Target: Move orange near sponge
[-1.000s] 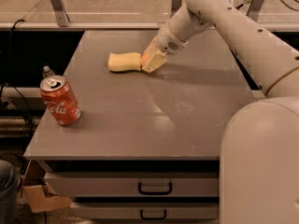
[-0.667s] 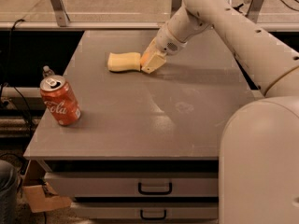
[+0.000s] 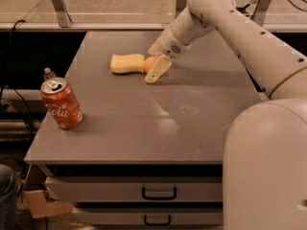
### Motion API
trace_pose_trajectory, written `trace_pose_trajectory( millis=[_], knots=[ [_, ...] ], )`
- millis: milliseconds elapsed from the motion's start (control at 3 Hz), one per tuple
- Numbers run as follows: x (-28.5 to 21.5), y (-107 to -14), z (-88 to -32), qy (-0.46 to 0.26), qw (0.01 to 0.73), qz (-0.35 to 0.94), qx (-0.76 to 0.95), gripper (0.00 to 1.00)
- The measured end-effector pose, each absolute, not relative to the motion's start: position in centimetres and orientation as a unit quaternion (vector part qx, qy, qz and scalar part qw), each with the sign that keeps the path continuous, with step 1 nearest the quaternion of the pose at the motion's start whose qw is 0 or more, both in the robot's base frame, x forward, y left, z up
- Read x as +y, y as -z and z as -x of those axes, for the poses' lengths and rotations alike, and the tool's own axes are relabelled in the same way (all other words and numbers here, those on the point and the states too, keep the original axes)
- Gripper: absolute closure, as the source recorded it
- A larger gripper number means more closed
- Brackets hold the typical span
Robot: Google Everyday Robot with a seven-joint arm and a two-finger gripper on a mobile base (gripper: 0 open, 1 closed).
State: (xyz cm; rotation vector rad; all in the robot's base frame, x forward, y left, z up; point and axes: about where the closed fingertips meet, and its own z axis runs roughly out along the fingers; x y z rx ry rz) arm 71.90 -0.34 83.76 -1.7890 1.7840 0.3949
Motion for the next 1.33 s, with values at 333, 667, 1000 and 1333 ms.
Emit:
trace_pose_trajectory(
  millis=[333,667,1000,1333],
  knots=[
    [-0.3,-83.8,-71.9,-0.148,0.288,0.670,0.668,0.00],
    [-0.5,-84.2,-71.8,-0.140,0.284,0.670,0.671,0.00],
    [-1.9,-86.6,-71.0,-0.106,0.279,0.663,0.687,0.00],
    [-4.7,-89.4,-69.1,-0.061,0.278,0.639,0.714,0.00]
  ],
)
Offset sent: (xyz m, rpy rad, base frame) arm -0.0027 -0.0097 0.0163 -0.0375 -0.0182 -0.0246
